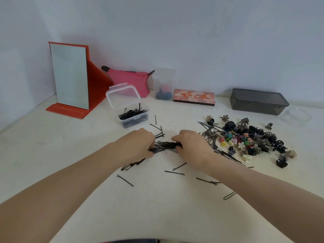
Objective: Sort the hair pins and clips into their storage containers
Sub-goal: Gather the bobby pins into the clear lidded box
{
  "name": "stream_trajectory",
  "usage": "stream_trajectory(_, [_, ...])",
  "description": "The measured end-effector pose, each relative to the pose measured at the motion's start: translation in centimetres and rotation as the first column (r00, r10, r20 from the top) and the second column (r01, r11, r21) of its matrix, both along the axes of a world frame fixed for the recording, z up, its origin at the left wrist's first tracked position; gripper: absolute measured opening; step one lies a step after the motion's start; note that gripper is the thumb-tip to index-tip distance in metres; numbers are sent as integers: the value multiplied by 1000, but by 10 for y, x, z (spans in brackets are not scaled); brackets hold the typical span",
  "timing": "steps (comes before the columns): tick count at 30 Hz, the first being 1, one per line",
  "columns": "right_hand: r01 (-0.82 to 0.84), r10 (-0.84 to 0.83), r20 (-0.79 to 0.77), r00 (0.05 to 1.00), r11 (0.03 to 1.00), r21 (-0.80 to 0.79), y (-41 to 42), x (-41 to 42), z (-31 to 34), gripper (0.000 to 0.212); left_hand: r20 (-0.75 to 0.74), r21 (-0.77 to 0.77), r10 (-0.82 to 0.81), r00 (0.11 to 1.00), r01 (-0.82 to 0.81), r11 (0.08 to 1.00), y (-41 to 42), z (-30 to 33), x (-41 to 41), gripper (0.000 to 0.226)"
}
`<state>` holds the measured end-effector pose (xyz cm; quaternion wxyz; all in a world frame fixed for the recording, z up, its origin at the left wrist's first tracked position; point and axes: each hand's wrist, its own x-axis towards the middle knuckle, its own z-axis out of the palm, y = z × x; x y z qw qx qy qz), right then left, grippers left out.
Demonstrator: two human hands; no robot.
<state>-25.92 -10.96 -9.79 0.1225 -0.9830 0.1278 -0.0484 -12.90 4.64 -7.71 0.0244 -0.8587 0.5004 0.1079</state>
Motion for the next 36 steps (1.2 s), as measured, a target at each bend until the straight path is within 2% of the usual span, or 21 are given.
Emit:
stream_trajectory(8, [-11,2,-150,989,998,-56,0,7,7,24,132,118,-103,986,87,989,-5,-3,-1,17])
stream_trajectory(21, [-35,23,-73,997,985,-171,4,1,2,21,279,179,-158,947,110,978,-6,-3,-9,13])
stream_trajectory(26, [-43,39,-98,994,998,-43,-7,5,11,23,158,111,-169,973,153,982,0,5,1,14])
stream_trajectory(31, [-34,47,-111,993,993,117,-25,18,39,19,-9,22,-100,995,100,995,13,27,20,9])
stream_trajectory(36, [-54,61,-27,998,974,218,-37,56,71,16,-117,-85,-63,991,53,995,24,38,35,8])
